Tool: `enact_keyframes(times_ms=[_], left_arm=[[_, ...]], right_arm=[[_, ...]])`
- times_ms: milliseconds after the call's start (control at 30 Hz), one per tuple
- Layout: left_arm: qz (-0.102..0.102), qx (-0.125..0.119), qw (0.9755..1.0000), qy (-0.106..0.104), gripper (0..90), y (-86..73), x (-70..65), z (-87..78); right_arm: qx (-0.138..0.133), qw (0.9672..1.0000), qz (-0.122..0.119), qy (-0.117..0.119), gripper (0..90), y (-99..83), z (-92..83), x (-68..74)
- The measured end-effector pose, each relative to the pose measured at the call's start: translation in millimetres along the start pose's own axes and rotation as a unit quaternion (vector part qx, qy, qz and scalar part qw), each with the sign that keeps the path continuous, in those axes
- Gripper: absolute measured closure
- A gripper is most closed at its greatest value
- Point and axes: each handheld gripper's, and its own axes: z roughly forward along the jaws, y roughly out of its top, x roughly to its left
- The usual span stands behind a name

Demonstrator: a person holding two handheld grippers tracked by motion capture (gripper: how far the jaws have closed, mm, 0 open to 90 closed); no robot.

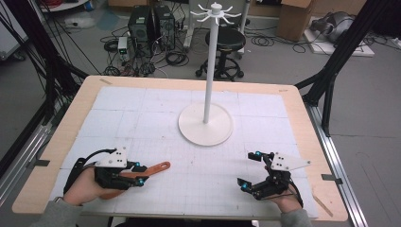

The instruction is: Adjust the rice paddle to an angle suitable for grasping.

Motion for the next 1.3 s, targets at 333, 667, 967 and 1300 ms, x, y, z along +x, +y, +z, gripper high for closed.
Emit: enact_keyframes(times_ms=[333, 667, 967, 1300], left_arm=[[-0.023, 0.062, 0.9975, -0.026, 22.3, 23.4, 10.0, 11.5], [0.027, 0.1, 0.9946, 0.004, 23.7, 30.6, 12.3, 12.8], [0.043, 0.14, 0.9891, 0.016, 23.1, 23.4, 9.0, 31.5], [0.039, 0.158, 0.9865, 0.02, 28.1, 18.6, 17.7, 40.6]], right_arm=[[-0.001, 1.0, 0.007, 0.001, 0.0, -0.7, 0.7, -1.2], [0.003, 1.0, 0.004, 0.002, 0.0, -1.7, 0.9, -1.8], [0.001, 1.0, 0.002, 0.005, 0.0, -0.7, 0.2, -0.3], [0.004, 1.0, 0.003, 0.007, 0.0, -1.6, -1.0, 1.2]])
